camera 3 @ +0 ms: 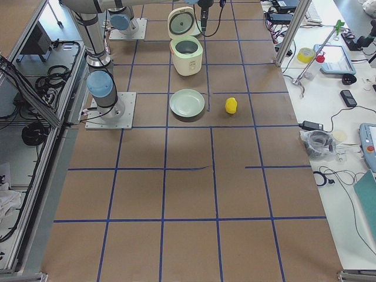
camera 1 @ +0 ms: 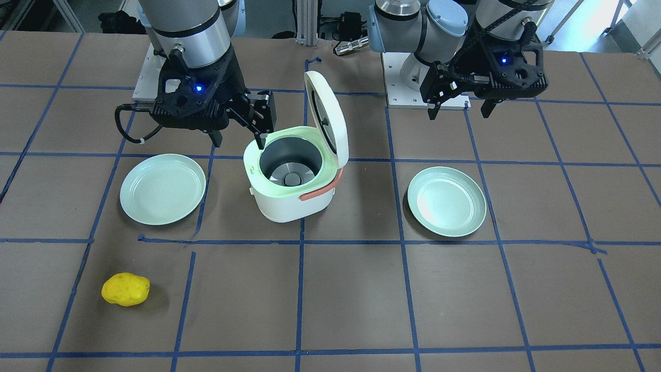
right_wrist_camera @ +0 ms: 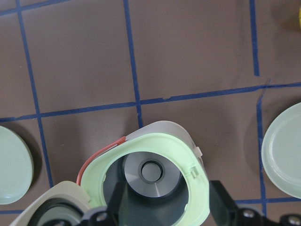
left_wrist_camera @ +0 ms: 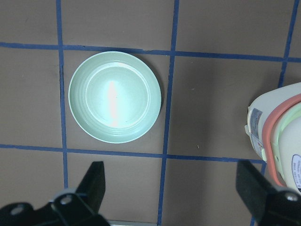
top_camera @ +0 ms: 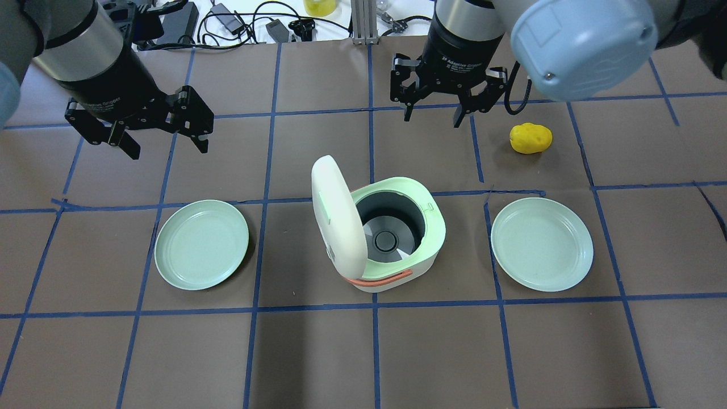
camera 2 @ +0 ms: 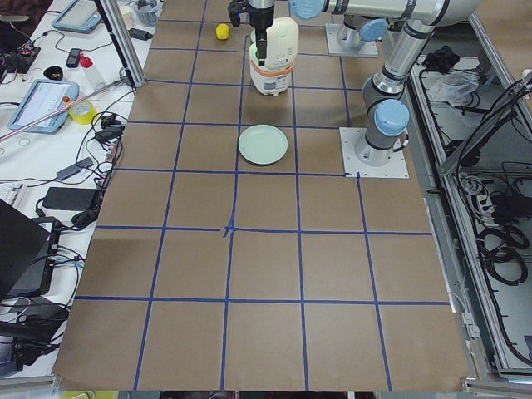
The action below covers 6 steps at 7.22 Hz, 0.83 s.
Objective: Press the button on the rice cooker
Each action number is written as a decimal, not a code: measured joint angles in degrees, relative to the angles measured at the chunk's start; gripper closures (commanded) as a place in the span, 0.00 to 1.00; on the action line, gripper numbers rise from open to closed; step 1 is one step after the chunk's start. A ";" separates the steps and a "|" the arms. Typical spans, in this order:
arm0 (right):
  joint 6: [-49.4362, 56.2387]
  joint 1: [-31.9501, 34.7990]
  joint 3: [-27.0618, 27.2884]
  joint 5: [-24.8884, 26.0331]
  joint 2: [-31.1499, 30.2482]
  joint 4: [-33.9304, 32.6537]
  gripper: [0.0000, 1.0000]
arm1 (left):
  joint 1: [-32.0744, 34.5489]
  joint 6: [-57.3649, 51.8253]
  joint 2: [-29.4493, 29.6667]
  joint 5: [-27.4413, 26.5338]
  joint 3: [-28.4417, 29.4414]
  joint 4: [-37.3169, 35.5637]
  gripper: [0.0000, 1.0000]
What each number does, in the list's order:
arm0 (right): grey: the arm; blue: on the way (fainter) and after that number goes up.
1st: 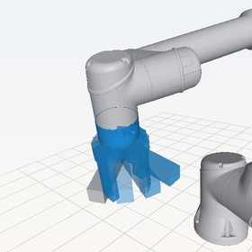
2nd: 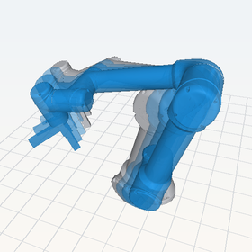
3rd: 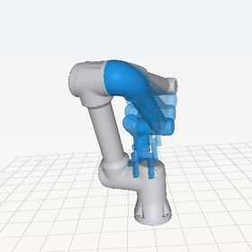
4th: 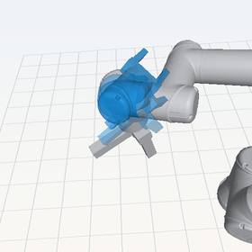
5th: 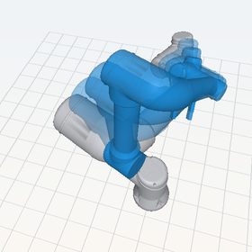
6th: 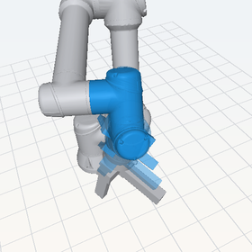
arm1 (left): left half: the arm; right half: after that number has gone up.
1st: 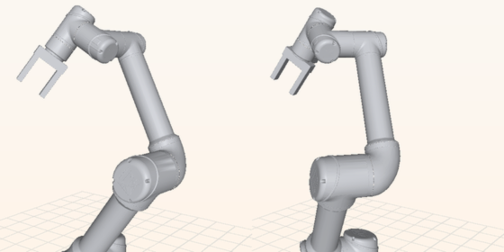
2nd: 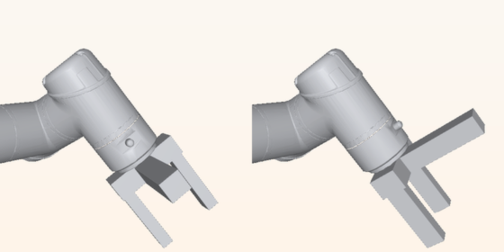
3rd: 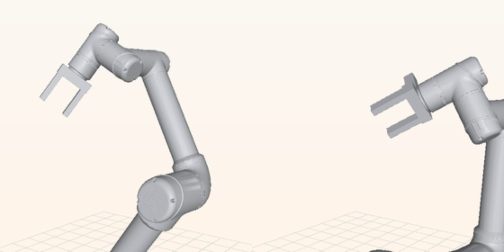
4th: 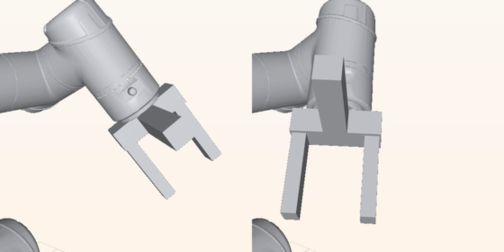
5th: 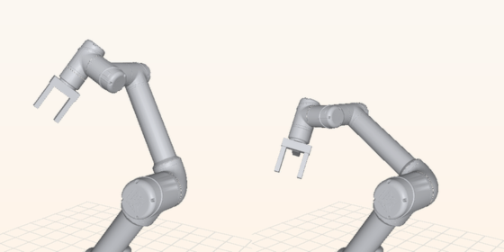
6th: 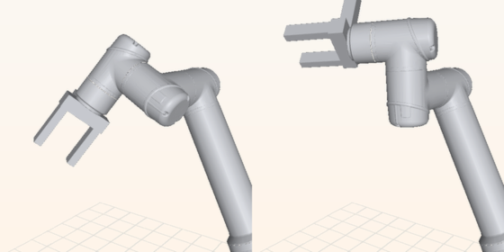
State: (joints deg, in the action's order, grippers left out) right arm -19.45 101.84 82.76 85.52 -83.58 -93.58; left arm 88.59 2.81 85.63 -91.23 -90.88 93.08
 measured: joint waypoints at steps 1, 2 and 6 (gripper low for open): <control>0.32 -0.43 -0.26 2.48 0.00 0.16 0.00 | 0.00 0.00 0.01 0.00 0.00 0.00 0.00; 0.51 -0.90 -0.28 5.01 0.00 0.25 0.00 | 0.00 0.00 0.02 0.00 0.00 0.00 0.00; 2.67 -3.42 0.30 10.23 0.02 0.65 0.00 | 0.00 0.00 -0.02 0.00 0.00 0.00 0.00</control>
State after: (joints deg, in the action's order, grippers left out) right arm -16.79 98.42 83.06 95.75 -83.56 -92.93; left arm 88.59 2.81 85.61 -91.23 -90.88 93.07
